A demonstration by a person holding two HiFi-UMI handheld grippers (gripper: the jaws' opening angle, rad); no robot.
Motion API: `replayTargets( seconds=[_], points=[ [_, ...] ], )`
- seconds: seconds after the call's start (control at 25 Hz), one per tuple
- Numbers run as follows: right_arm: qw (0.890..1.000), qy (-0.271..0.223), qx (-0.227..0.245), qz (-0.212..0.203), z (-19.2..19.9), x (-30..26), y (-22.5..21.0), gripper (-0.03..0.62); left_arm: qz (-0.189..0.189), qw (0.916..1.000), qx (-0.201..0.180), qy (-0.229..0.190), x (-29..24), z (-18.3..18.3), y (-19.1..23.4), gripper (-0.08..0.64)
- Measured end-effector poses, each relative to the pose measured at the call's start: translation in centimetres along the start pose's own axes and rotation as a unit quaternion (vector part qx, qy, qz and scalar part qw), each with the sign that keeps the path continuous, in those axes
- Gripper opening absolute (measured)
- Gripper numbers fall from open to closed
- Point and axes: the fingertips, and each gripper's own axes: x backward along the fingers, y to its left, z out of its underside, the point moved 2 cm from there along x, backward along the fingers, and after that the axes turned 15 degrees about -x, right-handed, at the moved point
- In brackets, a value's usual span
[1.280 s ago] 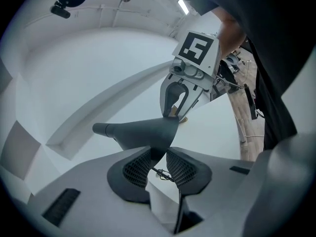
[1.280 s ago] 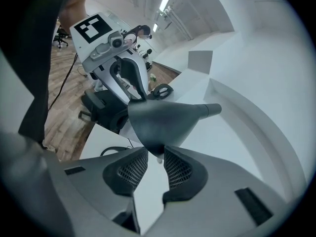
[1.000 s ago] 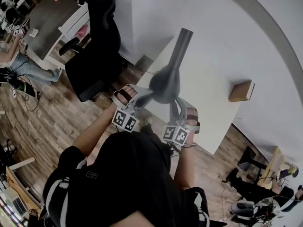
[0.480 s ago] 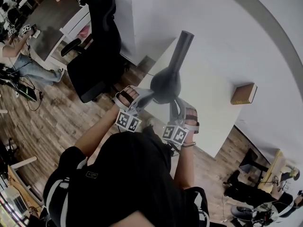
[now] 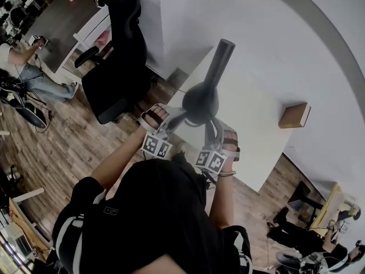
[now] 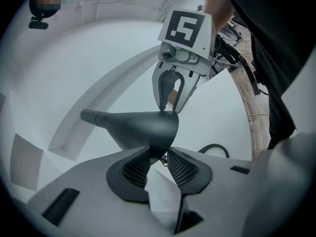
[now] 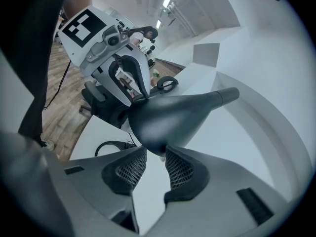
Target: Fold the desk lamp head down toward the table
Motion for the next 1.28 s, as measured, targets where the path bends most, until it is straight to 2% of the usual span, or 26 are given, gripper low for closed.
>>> replayTargets(
  seconds=[0.72, 0.92, 1.04, 1.16, 1.28],
  points=[
    [1.000, 0.005, -0.010, 0.009, 0.4, -0.5, 0.0, 0.137, -0.011, 0.9999, 0.008, 0.009, -0.5, 0.2, -0.2, 0.130],
    [0.999, 0.008, -0.035, 0.011, 0.3, 0.0, 0.7, 0.178, 0.001, 0.9976, 0.069, -0.002, 0.1, 0.4, -0.4, 0.148],
    [0.999, 0.016, -0.039, 0.014, 0.7, 0.7, 0.9, 0.183, 0.005, 0.9966, 0.082, -0.008, 1.2, 0.2, -0.6, 0.159],
    [0.997, 0.011, -0.077, 0.008, 0.7, 1.9, 0.9, 0.183, 0.009, 0.9950, 0.099, -0.012, 2.9, 0.1, -1.1, 0.167],
    [0.986, -0.014, -0.168, -0.005, -0.5, 3.7, 0.2, 0.179, -0.002, 0.9886, 0.150, -0.017, 4.8, 0.1, -0.2, 0.161]
  ],
)
